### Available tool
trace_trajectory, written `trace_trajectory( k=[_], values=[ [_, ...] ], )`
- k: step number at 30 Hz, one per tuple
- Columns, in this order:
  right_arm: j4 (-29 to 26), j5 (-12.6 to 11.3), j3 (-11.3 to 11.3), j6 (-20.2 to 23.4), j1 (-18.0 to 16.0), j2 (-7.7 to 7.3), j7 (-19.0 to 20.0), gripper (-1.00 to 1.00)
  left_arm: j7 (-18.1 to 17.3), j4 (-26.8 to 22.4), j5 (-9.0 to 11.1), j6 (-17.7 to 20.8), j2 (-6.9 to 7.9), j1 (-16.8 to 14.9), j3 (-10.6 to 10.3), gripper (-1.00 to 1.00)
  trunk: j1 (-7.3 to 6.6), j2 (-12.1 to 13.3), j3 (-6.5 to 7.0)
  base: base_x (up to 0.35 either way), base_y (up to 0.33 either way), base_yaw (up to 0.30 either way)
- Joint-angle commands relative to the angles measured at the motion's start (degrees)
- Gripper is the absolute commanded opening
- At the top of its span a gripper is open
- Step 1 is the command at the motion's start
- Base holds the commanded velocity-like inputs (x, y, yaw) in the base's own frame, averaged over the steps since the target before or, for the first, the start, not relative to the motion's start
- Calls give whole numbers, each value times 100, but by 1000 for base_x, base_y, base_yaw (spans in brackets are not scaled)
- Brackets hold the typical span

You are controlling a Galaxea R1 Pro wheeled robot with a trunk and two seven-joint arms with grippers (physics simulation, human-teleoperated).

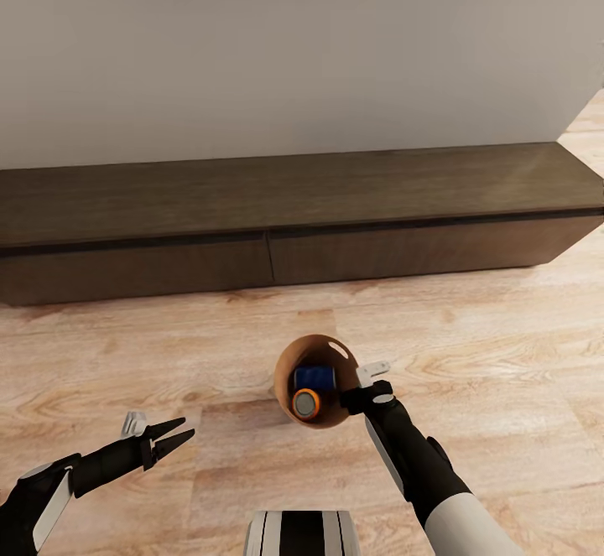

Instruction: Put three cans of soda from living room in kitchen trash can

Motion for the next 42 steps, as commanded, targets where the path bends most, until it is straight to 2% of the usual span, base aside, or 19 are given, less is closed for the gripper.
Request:
trace_trajectory(
  k=[1,42],
  values=[
    [0,0,0,0,0,0,-1,100,0,0,0,0,0,0,1,100,0,0,0,0,0,0],
    [0,0,0,-7,0,0,1,100,0,-1,2,0,0,0,4,100,0,0,0,0,0,0]
  ],
)
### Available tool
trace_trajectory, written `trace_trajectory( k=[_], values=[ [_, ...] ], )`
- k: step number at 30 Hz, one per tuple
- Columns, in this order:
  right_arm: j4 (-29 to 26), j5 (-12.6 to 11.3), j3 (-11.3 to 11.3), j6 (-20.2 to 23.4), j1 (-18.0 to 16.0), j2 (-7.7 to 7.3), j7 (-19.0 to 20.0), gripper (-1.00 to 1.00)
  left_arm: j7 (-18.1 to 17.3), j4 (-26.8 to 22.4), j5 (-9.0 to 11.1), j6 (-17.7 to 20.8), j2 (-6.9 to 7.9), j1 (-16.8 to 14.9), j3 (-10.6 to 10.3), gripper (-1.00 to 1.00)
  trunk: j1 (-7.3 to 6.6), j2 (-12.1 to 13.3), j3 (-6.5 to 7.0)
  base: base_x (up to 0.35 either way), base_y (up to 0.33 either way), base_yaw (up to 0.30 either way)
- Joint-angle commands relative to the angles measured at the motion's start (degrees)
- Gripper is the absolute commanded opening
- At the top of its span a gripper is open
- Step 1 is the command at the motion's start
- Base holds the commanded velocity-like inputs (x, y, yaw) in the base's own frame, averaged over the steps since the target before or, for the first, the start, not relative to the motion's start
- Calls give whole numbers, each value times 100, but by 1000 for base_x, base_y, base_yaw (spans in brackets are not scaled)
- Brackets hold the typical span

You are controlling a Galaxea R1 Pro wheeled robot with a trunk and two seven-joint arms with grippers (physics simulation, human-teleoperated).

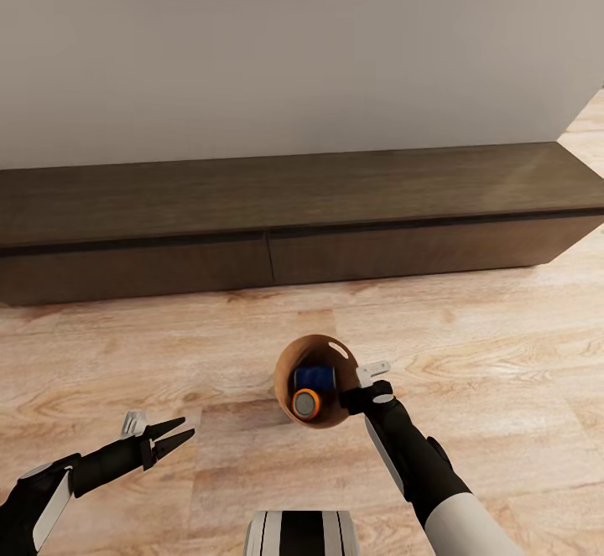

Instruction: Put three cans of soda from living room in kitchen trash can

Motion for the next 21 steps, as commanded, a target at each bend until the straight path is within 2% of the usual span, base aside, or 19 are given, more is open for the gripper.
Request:
trace_trajectory(
  k=[1,14,17,21],
  values=[
    [0,0,0,-1,0,-1,-1,100,0,0,-1,0,0,0,0,100,0,0,0,0,0,0],
    [0,0,0,-2,0,0,-1,100,6,0,0,4,0,0,0,100,0,0,0,0,0,0],
    [0,0,0,0,0,0,-1,100,6,0,1,7,0,0,0,100,-66,120,54,0,0,0],
    [0,0,0,-1,1,1,-1,100,6,0,1,5,0,-1,0,100,-66,120,54,0,0,0]
  ],
)
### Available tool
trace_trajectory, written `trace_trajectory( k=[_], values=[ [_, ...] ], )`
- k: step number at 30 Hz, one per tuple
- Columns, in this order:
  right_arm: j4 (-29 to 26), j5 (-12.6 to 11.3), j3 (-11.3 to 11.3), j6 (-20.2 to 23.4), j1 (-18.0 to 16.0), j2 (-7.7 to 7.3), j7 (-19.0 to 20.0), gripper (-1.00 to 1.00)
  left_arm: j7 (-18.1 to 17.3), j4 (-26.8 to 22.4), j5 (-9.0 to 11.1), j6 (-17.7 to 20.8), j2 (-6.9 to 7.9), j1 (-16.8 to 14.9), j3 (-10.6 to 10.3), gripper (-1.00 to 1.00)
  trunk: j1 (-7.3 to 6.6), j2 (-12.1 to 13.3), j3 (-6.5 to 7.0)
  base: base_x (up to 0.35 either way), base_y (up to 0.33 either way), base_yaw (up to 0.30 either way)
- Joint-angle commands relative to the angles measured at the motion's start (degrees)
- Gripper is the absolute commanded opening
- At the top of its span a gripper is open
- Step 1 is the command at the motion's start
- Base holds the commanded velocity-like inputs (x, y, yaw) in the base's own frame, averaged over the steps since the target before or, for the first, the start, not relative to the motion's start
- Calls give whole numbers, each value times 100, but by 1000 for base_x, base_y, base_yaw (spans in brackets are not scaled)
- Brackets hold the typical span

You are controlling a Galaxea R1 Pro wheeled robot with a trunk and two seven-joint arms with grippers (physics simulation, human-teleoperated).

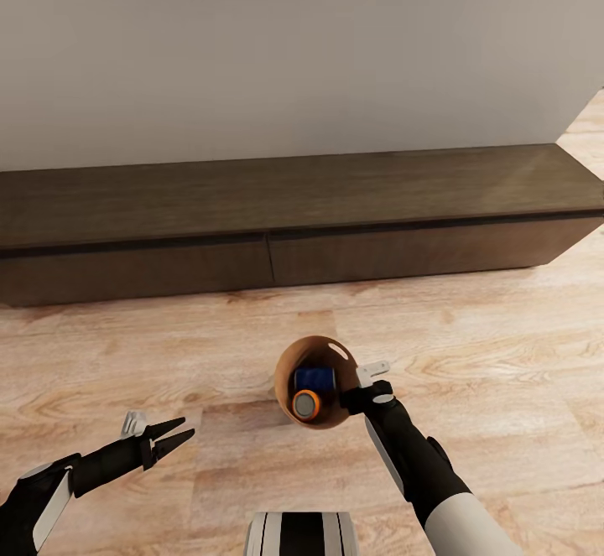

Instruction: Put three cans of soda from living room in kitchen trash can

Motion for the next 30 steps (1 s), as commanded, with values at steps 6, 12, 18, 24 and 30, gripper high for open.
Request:
trace_trajectory(
  k=[6,12,18,24,30],
  values=[
    [0,0,0,0,-1,0,0,100,1,0,-1,-3,0,1,0,100,0,0,0,0,0,0],
    [0,0,0,0,-1,0,2,100,3,0,3,2,0,1,0,100,-44,80,36,0,0,0],
    [0,0,0,1,-1,0,1,100,3,0,1,3,0,1,0,100,-132,241,108,0,0,0],
    [0,0,0,0,-1,0,2,100,3,0,3,-1,0,1,0,100,-132,241,108,0,0,0],
    [0,0,0,0,-1,-2,1,100,3,0,3,1,0,1,0,100,-154,281,126,0,0,0]
  ],
)
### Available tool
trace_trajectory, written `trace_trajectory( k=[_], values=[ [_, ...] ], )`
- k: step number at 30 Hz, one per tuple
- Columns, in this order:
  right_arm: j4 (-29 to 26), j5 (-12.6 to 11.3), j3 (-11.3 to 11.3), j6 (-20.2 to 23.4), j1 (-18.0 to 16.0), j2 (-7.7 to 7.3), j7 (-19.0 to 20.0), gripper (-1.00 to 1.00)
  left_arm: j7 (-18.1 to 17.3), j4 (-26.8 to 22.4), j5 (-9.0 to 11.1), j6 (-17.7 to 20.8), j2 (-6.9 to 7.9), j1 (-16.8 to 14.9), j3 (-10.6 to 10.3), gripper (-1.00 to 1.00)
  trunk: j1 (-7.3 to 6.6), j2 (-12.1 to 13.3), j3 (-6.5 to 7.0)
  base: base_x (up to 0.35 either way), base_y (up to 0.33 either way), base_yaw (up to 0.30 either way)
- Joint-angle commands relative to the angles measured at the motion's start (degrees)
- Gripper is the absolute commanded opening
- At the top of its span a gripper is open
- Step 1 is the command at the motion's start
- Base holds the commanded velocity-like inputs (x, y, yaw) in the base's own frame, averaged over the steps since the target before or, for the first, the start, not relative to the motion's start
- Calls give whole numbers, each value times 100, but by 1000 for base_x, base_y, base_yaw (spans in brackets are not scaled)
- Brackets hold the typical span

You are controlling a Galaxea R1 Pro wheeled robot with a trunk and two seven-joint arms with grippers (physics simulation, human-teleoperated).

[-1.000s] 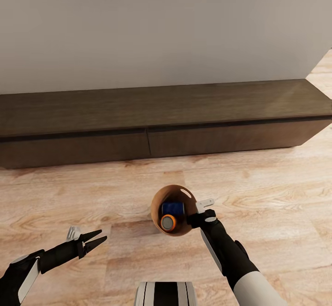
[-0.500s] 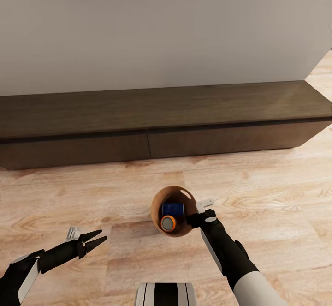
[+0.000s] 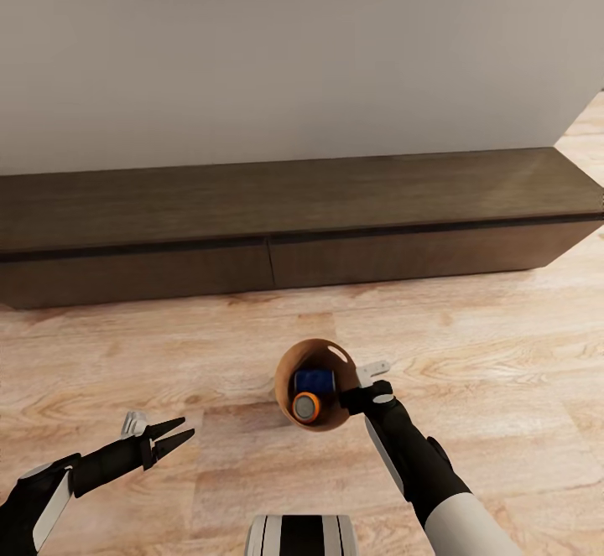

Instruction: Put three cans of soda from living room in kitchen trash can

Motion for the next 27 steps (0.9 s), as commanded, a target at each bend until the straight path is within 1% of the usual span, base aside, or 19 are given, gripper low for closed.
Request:
trace_trajectory(
  k=[1,6,12,27],
  values=[
    [0,0,0,0,0,1,-1,100,0,0,1,1,0,0,0,100,-23,42,18,0,0,0],
    [0,0,0,0,0,2,1,100,0,0,0,3,0,0,0,100,-132,242,108,0,0,0],
    [0,0,0,0,0,0,2,100,0,0,1,3,0,0,0,100,-132,242,108,0,0,0],
    [0,0,0,0,0,1,0,100,0,0,2,3,0,-1,-3,100,-462,844,378,0,0,0]
  ],
)
